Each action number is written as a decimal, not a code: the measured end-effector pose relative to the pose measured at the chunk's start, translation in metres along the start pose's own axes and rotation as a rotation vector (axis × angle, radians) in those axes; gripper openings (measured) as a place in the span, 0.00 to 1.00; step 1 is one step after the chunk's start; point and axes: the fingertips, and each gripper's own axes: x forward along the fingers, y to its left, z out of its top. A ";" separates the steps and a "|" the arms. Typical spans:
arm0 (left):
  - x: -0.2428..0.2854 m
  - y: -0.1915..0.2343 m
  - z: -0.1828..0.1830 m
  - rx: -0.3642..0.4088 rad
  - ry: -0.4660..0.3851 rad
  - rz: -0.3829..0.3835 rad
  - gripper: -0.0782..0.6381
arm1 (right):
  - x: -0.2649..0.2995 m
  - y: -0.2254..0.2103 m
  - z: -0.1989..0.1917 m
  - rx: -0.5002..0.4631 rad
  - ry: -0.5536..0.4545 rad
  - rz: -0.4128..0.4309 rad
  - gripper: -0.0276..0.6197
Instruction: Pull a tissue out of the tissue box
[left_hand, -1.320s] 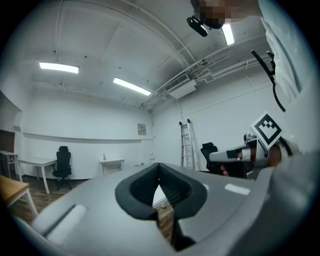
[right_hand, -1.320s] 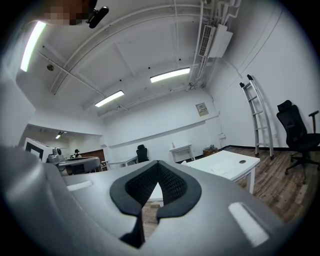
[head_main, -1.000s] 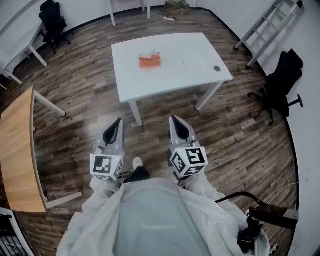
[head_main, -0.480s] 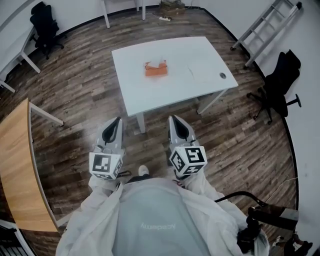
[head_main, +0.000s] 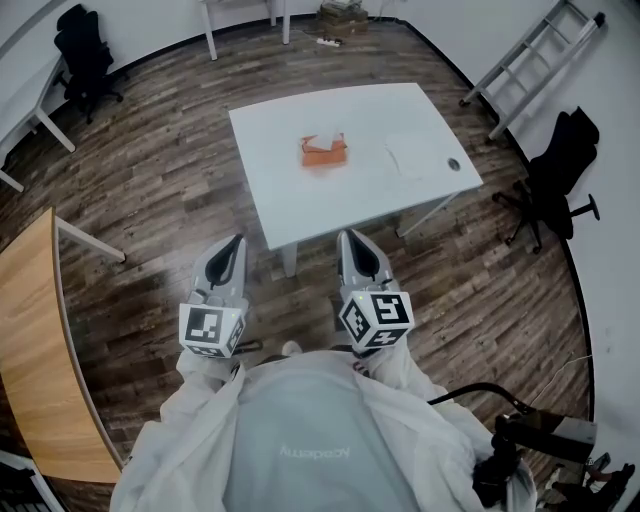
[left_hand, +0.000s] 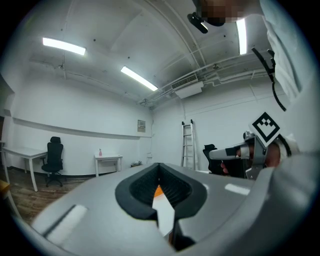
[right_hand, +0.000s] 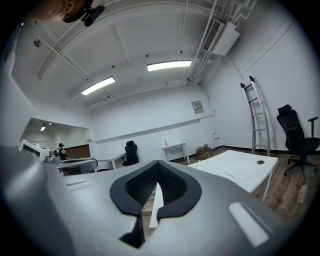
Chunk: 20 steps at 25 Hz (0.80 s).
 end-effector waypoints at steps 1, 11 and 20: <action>0.002 0.004 -0.002 -0.005 0.001 -0.002 0.11 | 0.001 0.000 -0.001 0.001 0.000 -0.007 0.04; 0.029 0.003 -0.011 -0.025 0.014 -0.065 0.11 | -0.001 -0.027 -0.006 0.026 0.017 -0.107 0.04; 0.063 -0.007 -0.016 -0.021 0.040 -0.094 0.11 | 0.010 -0.058 -0.009 0.055 0.027 -0.140 0.04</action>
